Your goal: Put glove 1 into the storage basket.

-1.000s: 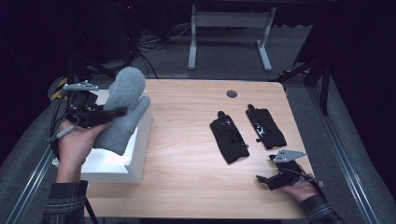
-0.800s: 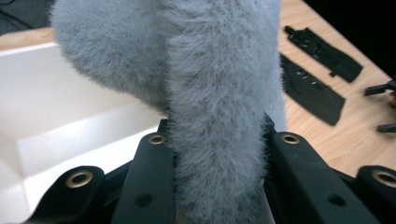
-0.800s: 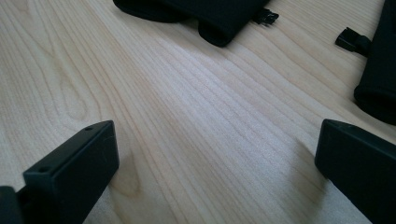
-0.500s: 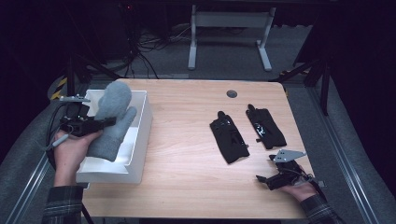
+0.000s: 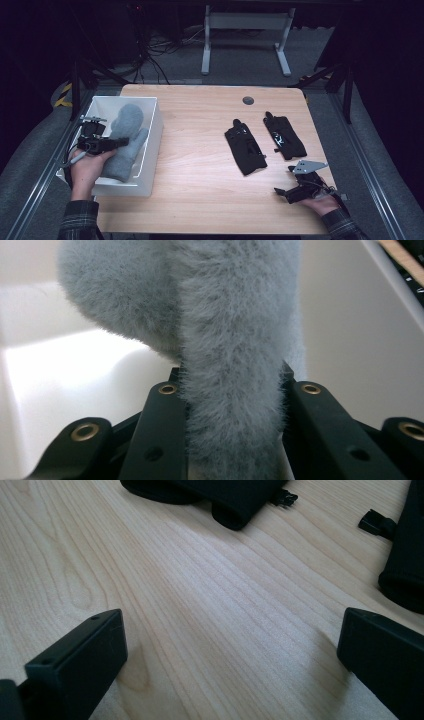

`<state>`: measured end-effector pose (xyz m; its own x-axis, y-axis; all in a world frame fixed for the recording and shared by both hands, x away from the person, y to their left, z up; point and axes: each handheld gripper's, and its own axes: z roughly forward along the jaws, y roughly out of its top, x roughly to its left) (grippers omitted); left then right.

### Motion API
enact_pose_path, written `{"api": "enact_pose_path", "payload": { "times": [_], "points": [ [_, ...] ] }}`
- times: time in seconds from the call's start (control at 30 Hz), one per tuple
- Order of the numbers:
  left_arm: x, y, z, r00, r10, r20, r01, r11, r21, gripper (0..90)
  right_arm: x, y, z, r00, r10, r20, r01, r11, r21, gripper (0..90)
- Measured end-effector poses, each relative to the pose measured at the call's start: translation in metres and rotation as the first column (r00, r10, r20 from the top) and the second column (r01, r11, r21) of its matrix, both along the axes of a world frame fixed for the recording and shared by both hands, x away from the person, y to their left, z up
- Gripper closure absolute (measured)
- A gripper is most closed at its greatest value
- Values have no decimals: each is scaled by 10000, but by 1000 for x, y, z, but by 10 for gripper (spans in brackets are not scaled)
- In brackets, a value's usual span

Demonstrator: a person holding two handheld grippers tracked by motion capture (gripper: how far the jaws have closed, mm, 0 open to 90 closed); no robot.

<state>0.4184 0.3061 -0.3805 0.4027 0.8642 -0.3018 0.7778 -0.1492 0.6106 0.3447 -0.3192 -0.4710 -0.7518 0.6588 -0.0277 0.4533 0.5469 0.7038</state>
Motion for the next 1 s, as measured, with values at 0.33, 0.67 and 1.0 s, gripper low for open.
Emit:
{"api": "enact_pose_path", "payload": {
  "times": [0.33, 0.67, 1.0],
  "points": [
    [14, 5, -32, 9959, 93, -903, -61, 9994, 349, 602, 0, 0, 0, 10000, -23, 1, 23, 10000, 3, 0],
    [21, 6, -38, 9940, 677, -859, -563, 9901, 1289, 191, 0, 0, 0, 10000, -23, 0, 23, 10000, 5, 0],
    [18, 4, -16, 9969, 785, 45, -783, 9868, 1419, 144, 0, 0, 0, 10000, -22, -2, 22, 10000, 2, 0]
  ]
}}
